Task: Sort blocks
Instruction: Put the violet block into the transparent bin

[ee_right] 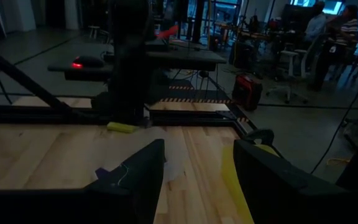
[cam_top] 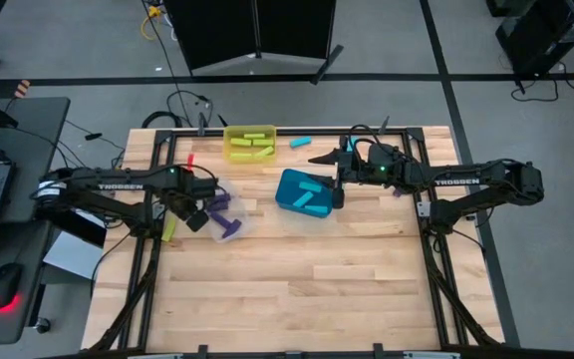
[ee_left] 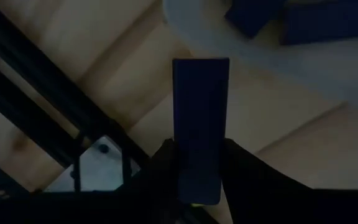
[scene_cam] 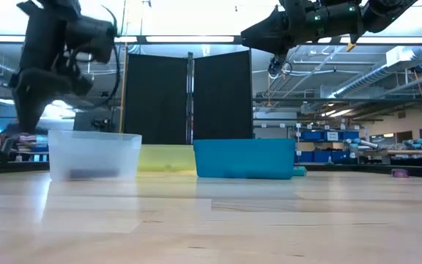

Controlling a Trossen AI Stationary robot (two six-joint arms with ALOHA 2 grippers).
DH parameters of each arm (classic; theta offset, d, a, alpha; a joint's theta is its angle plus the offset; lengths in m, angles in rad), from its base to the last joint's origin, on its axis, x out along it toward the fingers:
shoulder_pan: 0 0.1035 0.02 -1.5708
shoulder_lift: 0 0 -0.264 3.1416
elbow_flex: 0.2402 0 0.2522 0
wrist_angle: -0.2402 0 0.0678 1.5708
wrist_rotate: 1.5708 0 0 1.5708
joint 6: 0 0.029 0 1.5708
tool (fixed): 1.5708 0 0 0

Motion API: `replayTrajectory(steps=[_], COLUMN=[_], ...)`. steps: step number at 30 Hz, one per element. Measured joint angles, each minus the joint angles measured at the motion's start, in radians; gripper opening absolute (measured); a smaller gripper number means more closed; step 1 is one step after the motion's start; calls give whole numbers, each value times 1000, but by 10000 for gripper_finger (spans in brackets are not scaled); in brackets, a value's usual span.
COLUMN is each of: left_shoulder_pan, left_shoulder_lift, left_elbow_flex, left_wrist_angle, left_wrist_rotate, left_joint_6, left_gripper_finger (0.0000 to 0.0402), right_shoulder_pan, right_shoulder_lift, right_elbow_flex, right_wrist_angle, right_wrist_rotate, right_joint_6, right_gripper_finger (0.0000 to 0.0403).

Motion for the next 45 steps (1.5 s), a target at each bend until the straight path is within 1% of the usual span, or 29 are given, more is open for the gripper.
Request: replayTrajectory(steps=[2, 4, 7, 10, 12, 14, 16, 18, 21, 23, 26, 30, 33, 38, 41, 43, 45], left_shoulder_pan=[0, -5, -6, -6, -6, -10, -18, -24, -32, -32, -32, -37, -46, -68, -79, -87, -98], left_shoulder_lift=[-2, -8, -18, -20, -2, 27, 54, 72, 85, 85, 84, 69, 39, -21, -50, -68, -84], left_elbow_flex=[56, 114, 181, 197, 194, 181, 172, 172, 172, 172, 172, 172, 172, 172, 172, 172, 172], left_wrist_angle=[-33, -31, 53, 199, 253, 284, 295, 303, 320, 331, 321, 278, 253, 230, 217, 220, 233], left_wrist_rotate=[-8, -18, -30, -19, 3, 5, -10, -36, -48, -48, -48, -60, -105, -115, -146, -175, -220], left_joint_6=[18, 41, 90, 125, 138, 150, 155, 162, 181, 181, 180, 166, 126, 73, 26, -5, -26], left_gripper_finger=[98, 98, 98, 98, 98, 102, 118, 146, 193, 217, 236, 237, 231, 228, 228, 227, 227], right_shoulder_pan=[0, 0, 0, 0, 0, 0, 0, -1, -1, -1, 0, -1, -1, -1, -2, -5, -15], right_shoulder_lift=[0, 0, 0, 0, 0, 0, 0, 0, 0, 0, 0, 0, 0, 0, 0, 0, 0], right_elbow_flex=[0, 0, 0, 0, 0, 0, 0, 0, 0, 0, 0, 0, 0, 0, 0, 0, 0], right_wrist_angle=[1, 2, 4, 4, 4, 3, 3, 1, 0, 0, 1, 2, 2, 4, 5, 3, -3], right_wrist_rotate=[0, 0, 0, 0, 0, 0, 0, 0, 0, 4, 26, 26, 26, 26, 26, 49, 106], right_joint_6=[0, 0, 0, 0, 2, 8, 11, 11, 11, 11, 11, 11, 11, 10, 2, 5, 39], right_gripper_finger=[204, 204, 204, 204, 204, 204, 204, 204, 204, 204, 204, 204, 204, 204, 204, 204, 204])
